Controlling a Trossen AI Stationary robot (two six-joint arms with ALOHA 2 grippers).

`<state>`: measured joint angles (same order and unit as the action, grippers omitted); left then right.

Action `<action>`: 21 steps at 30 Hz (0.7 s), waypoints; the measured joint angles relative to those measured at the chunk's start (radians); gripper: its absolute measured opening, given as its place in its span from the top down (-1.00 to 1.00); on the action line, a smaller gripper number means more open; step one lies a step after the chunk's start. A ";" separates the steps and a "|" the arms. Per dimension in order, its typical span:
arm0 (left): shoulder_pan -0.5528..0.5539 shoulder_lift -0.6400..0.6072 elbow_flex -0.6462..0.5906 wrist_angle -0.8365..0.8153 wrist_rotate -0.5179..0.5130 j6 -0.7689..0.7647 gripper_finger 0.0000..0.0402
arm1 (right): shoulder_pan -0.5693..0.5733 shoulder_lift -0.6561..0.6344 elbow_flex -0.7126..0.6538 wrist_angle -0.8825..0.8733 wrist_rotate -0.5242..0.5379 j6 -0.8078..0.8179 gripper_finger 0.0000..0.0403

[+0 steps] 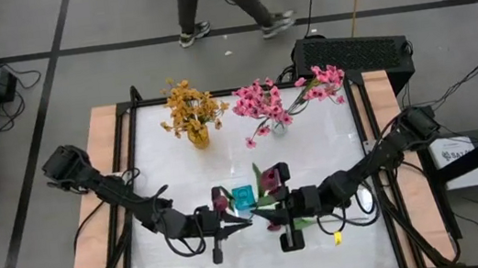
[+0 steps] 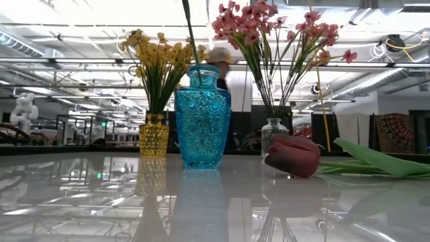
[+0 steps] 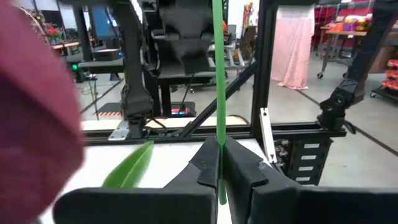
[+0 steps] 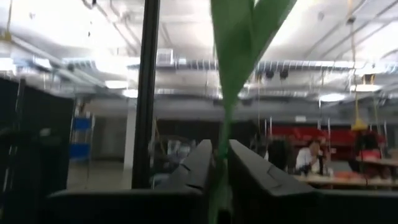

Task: Sort flowers into vase by color
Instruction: Put the top dark red flower into the blue vase

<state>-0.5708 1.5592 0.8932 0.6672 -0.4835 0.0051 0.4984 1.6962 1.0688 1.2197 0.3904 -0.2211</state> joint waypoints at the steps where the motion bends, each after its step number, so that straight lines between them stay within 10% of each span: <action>1: -0.001 -0.002 0.000 -0.003 0.000 0.000 0.94 | 0.000 -0.002 0.000 -0.028 0.001 0.009 0.77; 11: -0.016 -0.091 0.000 -0.238 0.000 -0.092 0.94 | -0.002 -0.116 -0.001 -0.303 0.007 0.120 0.32; 21: -0.019 -0.106 0.000 -0.289 -0.001 -0.129 0.94 | -0.002 -0.140 0.000 -0.353 0.003 0.161 0.33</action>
<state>-0.5896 1.4532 0.8934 0.3786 -0.4843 -0.1238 0.4965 1.5563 1.0683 0.8668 0.3932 -0.0601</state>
